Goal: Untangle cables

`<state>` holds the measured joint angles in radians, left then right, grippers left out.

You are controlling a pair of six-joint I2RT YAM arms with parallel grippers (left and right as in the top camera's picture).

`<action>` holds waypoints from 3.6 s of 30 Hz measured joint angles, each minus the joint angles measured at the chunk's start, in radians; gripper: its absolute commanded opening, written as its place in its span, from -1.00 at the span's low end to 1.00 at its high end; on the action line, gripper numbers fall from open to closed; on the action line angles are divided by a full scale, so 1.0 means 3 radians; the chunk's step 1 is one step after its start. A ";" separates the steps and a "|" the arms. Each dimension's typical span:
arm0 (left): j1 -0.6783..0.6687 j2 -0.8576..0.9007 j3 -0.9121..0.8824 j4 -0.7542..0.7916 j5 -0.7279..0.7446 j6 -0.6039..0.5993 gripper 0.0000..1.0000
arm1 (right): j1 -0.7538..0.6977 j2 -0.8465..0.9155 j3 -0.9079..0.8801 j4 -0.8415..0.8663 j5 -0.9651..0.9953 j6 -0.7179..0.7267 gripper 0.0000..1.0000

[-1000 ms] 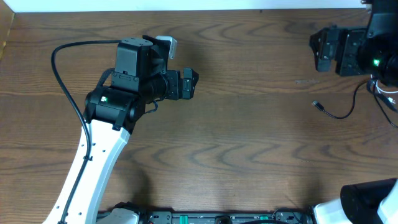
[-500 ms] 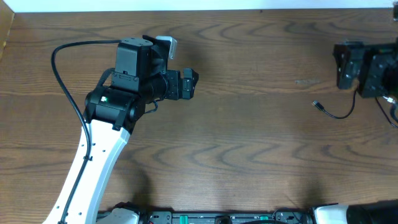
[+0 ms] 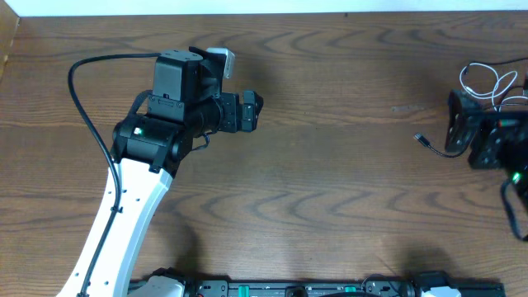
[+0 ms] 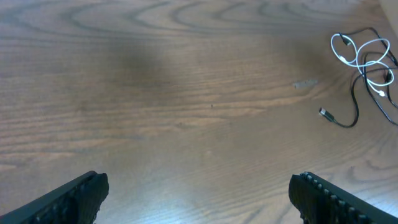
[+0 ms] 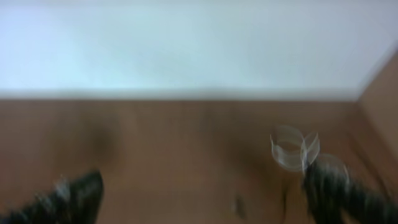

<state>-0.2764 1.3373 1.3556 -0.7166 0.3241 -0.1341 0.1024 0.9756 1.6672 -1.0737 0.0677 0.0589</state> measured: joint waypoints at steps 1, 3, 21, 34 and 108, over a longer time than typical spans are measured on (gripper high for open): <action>-0.0001 0.0000 0.0000 -0.0004 0.0003 -0.0001 0.96 | -0.0020 -0.0216 -0.0392 0.0318 -0.0001 0.0000 0.99; 0.0000 0.0001 0.0000 0.0000 0.0000 -0.0001 0.96 | -0.0045 -0.0443 -0.0792 0.0585 0.0003 -0.0004 0.98; -0.0001 0.0006 0.0000 0.0003 0.0000 -0.0001 0.96 | -0.0089 -0.2504 -0.4392 0.2974 0.0001 -0.0010 0.99; 0.0000 0.0013 0.0000 0.0000 0.0001 -0.0001 0.96 | -0.0081 -0.3197 -0.5289 0.3222 0.0001 -0.0009 0.98; 0.0807 -0.4317 -0.4490 0.2602 -0.0767 0.0512 0.96 | -0.0066 -0.3212 -0.5534 0.3358 -0.0001 -0.0009 0.98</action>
<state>-0.0341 0.0422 0.0086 0.0639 0.0940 0.0196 0.0826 0.0120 0.0071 -0.0662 0.0673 0.0563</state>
